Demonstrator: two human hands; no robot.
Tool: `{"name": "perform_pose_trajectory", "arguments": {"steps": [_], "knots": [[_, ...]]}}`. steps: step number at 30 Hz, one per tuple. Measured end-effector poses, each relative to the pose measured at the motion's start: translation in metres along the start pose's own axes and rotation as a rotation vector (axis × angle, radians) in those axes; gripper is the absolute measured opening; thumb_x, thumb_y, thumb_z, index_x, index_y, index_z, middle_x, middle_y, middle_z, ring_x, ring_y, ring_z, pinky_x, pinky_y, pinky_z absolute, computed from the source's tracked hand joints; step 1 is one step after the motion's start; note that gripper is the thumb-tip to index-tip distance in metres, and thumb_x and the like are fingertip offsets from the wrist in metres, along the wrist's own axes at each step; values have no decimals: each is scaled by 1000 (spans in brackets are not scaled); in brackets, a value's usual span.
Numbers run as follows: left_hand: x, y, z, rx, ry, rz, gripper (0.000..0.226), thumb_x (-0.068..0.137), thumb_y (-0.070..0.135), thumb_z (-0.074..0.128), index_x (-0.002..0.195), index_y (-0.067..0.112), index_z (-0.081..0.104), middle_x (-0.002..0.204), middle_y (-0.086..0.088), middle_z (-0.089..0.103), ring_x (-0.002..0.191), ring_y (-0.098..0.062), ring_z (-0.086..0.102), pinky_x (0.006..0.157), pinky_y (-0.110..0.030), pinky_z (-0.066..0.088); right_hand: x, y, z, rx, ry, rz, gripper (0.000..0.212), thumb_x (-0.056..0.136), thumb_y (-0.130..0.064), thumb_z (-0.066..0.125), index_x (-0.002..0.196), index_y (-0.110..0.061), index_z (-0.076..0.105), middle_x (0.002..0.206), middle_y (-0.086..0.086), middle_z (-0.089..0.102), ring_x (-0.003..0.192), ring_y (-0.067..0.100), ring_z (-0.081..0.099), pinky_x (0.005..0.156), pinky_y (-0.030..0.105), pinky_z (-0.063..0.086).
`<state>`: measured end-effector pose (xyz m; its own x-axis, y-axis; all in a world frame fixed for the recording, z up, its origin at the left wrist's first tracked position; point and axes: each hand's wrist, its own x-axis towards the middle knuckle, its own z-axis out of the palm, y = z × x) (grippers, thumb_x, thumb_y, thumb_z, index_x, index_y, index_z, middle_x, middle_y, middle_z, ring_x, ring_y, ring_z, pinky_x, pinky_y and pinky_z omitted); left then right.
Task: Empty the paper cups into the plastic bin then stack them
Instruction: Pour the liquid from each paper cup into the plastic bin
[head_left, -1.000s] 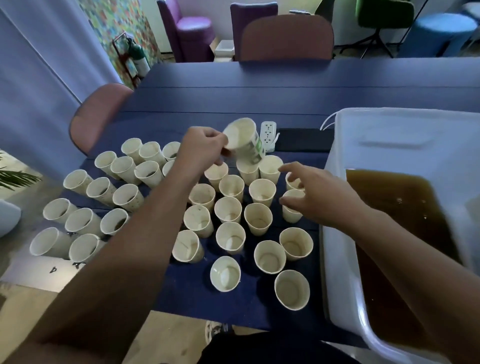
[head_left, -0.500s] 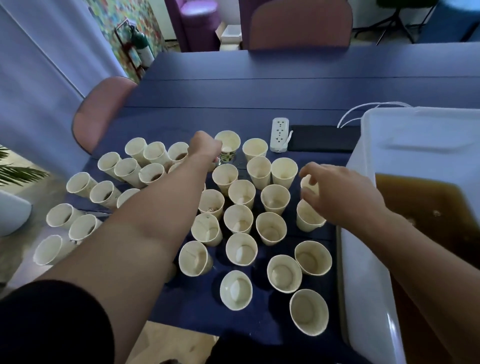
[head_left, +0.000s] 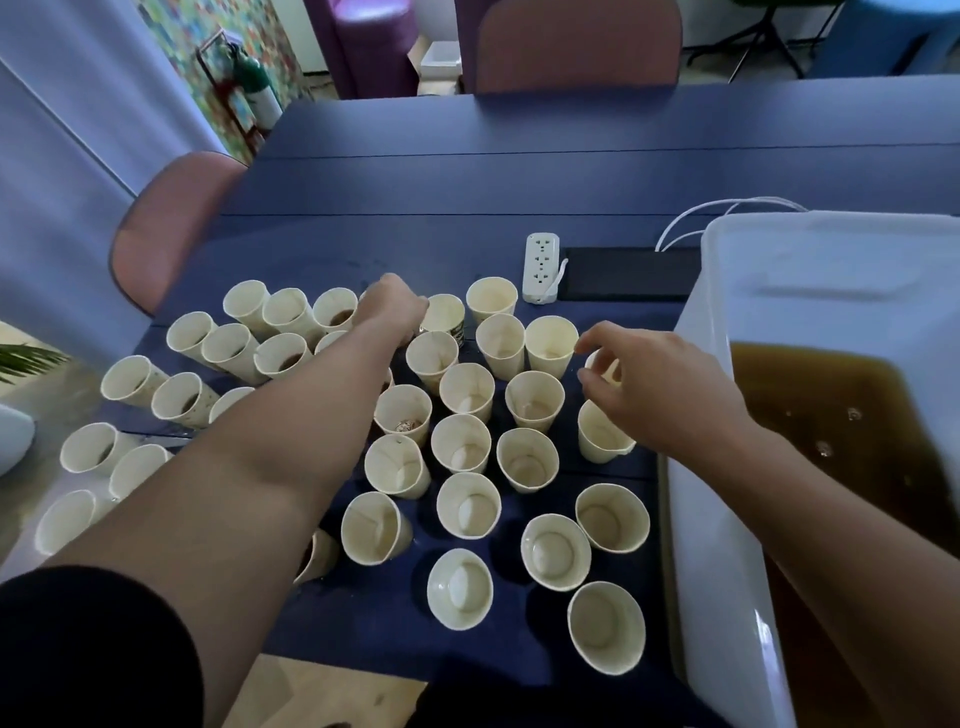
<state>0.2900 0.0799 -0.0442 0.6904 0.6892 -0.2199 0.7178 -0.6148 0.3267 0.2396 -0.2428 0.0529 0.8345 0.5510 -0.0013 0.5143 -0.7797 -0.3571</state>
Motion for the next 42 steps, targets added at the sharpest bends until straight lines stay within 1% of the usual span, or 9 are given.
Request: {"name": "perform_pose_trajectory", "arguments": {"steps": [4,10,15,19,21,24,27,38,42], "knots": [[15,-13,-14,145,87,119,31,93,20,55,121,14,66,123,-12,65,111,-36,62,85,-39,49,-2,2,1,-7,10,-9,27,98,-40,55,124,-32,58,101,-12,70,84,13,63,75,34,57],[34,-36,-17,343,-57,109,42,96,13,56,137,13,52,134,-14,58,119,-35,57,85,-40,46,-4,4,2,-16,13,-3,28,98,-41,55,125,-33,57,101,-12,70,82,11,63,74,31,58],[49,-40,-15,294,3,114,39,98,13,53,137,11,53,137,-15,56,118,-35,58,84,-41,48,-4,3,2,-17,14,-7,27,99,-41,55,125,-34,56,101,-13,69,82,10,62,72,27,54],[61,-40,-16,280,-58,182,51,98,3,53,146,17,51,147,-9,53,130,-33,53,100,-40,49,-5,4,3,-12,33,-7,26,98,-40,55,124,-33,58,98,-15,68,81,9,63,72,29,57],[64,-40,-17,294,-86,193,50,98,2,54,145,18,52,142,-9,57,127,-33,55,97,-40,50,-4,4,3,1,38,-3,26,99,-40,56,123,-33,58,98,-15,69,81,8,63,71,27,56],[68,-44,-18,301,-71,148,33,96,5,60,127,14,62,119,-12,66,104,-32,63,77,-37,52,-3,4,4,17,51,4,26,99,-39,56,124,-33,59,100,-15,69,80,6,60,66,20,46],[70,-48,-17,258,-22,97,14,95,9,62,108,12,66,99,-11,67,87,-31,66,78,-40,58,-4,5,5,27,59,5,24,98,-39,57,122,-33,59,97,-16,68,79,6,60,65,20,47],[57,-40,-33,135,109,73,13,92,7,60,105,8,64,106,-13,67,95,-36,65,83,-42,58,-4,5,5,18,65,5,22,98,-38,56,120,-33,59,90,-18,63,79,9,62,69,27,54],[36,-33,-62,27,163,105,21,90,17,67,110,9,70,108,-13,71,94,-32,67,74,-37,55,-3,5,4,55,78,7,21,98,-35,59,118,-30,62,85,-18,58,77,10,62,67,27,52]]}}
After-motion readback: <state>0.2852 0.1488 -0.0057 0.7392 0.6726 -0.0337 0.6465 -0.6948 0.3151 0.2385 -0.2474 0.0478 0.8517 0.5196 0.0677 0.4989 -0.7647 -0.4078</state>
